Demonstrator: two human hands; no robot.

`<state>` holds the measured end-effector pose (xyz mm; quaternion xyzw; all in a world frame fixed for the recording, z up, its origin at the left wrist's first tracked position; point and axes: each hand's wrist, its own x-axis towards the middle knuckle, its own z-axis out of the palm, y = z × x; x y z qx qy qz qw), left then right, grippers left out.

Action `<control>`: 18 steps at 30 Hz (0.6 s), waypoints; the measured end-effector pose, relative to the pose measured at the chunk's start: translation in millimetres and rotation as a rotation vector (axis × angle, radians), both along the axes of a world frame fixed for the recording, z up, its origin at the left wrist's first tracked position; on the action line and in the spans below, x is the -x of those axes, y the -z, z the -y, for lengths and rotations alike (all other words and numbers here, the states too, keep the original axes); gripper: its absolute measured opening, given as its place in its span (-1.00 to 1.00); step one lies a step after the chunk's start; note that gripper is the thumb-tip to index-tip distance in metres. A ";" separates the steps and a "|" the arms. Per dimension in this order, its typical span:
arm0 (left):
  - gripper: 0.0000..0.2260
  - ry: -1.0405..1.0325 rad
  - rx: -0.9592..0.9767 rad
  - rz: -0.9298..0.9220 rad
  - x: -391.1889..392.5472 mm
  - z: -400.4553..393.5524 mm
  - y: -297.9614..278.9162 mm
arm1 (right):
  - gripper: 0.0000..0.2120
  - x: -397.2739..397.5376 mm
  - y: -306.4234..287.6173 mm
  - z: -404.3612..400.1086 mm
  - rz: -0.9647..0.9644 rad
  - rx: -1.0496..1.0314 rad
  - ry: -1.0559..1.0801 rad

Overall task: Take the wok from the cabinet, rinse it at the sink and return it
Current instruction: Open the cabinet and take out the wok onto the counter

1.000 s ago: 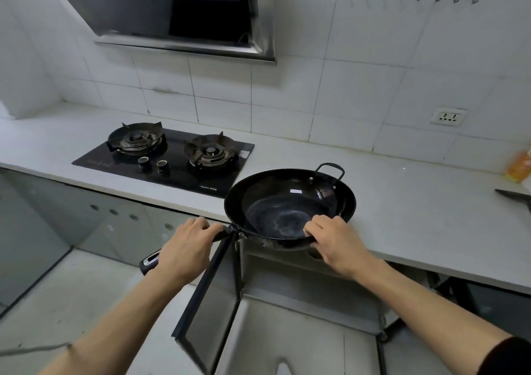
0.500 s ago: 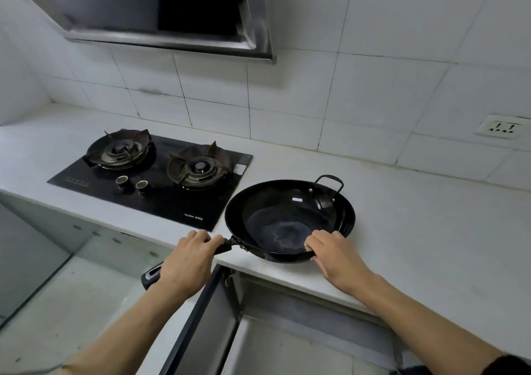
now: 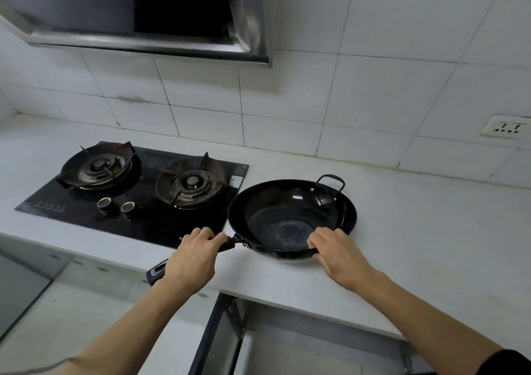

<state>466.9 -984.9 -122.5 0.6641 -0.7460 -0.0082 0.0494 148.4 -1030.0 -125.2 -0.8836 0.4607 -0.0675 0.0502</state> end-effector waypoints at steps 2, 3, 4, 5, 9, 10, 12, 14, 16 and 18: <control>-0.58 0.001 -0.002 0.004 -2.3 8.1 3.1 | -0.84 -1.9 2.1 5.9 0.004 -0.003 0.001; -0.58 0.001 -0.005 0.002 -3.5 11.4 5.1 | -0.84 -2.6 3.5 8.4 0.003 -0.004 0.001; -0.57 0.000 -0.011 -0.003 -4.5 14.4 7.1 | -0.85 -3.2 4.8 10.7 0.000 -0.001 0.001; -0.57 -0.002 -0.018 -0.010 -5.4 16.9 8.7 | -0.85 -3.9 6.0 12.8 -0.002 0.001 0.002; -0.56 -0.015 -0.019 -0.017 -8.4 26.4 14.3 | -0.86 -5.5 12.3 18.5 0.002 0.002 0.007; -0.56 -0.013 -0.017 -0.016 -8.7 28.4 15.6 | -0.86 -5.6 14.0 19.6 0.004 0.003 0.010; -0.56 -0.003 -0.008 -0.006 -9.2 32.2 19.0 | -0.87 -6.0 17.9 21.9 0.003 0.005 0.014; -0.55 0.004 0.000 0.009 -9.4 34.4 23.4 | -0.86 -7.1 22.6 23.3 -0.010 0.003 0.019; -0.57 0.005 -0.001 0.014 -8.5 34.2 29.3 | -0.83 -8.5 29.4 22.9 -0.037 -0.012 0.029; -0.58 -0.006 -0.010 0.004 -6.6 30.7 37.5 | -0.77 -9.3 38.5 19.0 -0.069 -0.040 0.040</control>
